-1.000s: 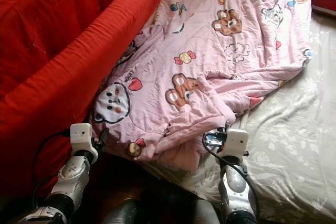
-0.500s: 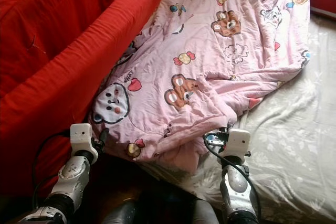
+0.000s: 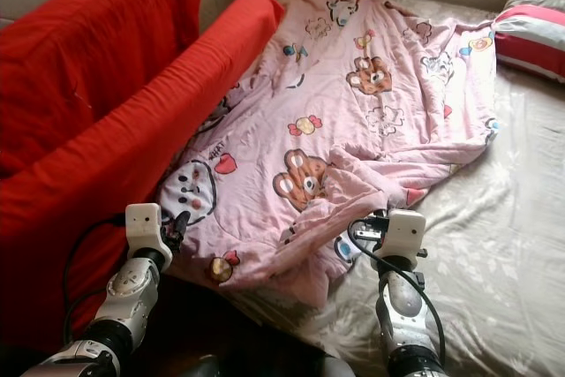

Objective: Clean up the room

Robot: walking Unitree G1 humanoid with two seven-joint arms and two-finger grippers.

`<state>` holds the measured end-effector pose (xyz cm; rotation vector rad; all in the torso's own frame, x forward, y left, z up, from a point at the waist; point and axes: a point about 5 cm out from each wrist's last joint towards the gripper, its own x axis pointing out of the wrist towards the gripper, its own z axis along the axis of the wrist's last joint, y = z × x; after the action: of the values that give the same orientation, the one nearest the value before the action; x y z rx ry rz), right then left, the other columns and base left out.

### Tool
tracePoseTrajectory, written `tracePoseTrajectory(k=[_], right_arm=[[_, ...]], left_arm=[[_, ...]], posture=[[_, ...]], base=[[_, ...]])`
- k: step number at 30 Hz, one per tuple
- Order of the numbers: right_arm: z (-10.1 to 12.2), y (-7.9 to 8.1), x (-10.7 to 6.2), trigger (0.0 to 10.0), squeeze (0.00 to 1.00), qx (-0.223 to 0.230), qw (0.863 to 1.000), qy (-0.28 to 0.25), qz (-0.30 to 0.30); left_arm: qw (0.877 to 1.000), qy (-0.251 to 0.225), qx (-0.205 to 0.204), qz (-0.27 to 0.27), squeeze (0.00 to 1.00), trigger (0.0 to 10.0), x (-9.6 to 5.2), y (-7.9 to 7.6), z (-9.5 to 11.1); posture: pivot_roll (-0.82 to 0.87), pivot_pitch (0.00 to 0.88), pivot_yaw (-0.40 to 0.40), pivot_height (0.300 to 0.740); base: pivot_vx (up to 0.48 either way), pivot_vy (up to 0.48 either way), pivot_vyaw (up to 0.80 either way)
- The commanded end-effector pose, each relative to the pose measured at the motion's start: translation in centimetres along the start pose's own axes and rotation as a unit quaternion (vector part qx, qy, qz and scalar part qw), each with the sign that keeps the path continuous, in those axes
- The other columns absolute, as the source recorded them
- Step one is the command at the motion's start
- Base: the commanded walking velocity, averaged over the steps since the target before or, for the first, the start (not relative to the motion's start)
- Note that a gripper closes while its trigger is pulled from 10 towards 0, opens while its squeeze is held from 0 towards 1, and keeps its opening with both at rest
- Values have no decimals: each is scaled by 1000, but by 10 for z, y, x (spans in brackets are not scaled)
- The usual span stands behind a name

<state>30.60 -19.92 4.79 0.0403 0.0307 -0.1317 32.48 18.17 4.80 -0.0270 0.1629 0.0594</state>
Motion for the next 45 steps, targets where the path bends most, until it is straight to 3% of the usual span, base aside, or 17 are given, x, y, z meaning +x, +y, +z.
tracePoseTrajectory(k=[1, 11, 20, 34, 39, 45], right_arm=[[-3, 0, -1, 10000, 0, 6, 1000, 8, -8], [0, 0, 0, 10000, 0, 3, 1000, -4, -10], [-12, 0, -12, 10000, 0, 0, 1000, 7, -16], [-17, -4, -18, 10000, 0, -3, 999, 12, -30], [-14, -13, -18, 10000, 0, -12, 998, 3, -57], [-2, -48, -19, 10000, 0, -21, 985, -27, -171]], left_arm=[[1000, 3, 5, 2, 0, 10000, 0, 4, -1], [1000, -2, 10, 1, 0, 10000, 3, 7, 5], [1000, 6, 15, 0, 0, 10000, -3, 13, -4], [1000, 8, 17, -4, 0, 10000, -7, 13, -9], [1000, 8, 18, -6, 0, 10000, -8, 13, -9], [1000, 11, 20, -11, 0, 10000, -9, 11, -12]], posture=[[-92, 100, 40, 740], [-107, 116, 56, 740], [-99, 152, 57, 740], [-96, 165, 56, 740], [-93, 162, 57, 740], [-99, 152, 61, 740]], base=[[0, 0, 0], [0, 0, 0], [-251, 0, 0], [-280, 0, 0], [-295, 0, 0], [-293, 0, 0]])
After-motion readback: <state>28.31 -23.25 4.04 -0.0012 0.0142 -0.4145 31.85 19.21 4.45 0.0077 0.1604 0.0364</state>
